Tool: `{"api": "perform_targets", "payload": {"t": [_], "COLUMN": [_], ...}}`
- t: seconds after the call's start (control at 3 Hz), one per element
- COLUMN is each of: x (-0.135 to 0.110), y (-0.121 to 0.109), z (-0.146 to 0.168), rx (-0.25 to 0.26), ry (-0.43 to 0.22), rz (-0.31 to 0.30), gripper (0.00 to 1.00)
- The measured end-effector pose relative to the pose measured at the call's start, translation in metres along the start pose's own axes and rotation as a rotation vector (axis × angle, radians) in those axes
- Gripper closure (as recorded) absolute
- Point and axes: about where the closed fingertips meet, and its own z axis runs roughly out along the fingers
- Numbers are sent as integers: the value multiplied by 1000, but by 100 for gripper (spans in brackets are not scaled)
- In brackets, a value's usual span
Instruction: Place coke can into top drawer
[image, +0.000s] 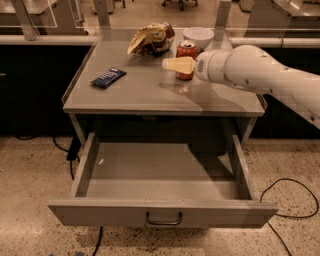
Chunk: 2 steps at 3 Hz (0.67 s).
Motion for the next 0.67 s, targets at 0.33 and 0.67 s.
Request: {"api": "perform_targets", "payload": {"t": [0.33, 0.67], "x": [-9, -9], "y": [-1, -1], "z": [0, 0], "rx": [10, 10], "ry": [-34, -34], "rz": [-1, -1], "gripper": [0, 0]}}
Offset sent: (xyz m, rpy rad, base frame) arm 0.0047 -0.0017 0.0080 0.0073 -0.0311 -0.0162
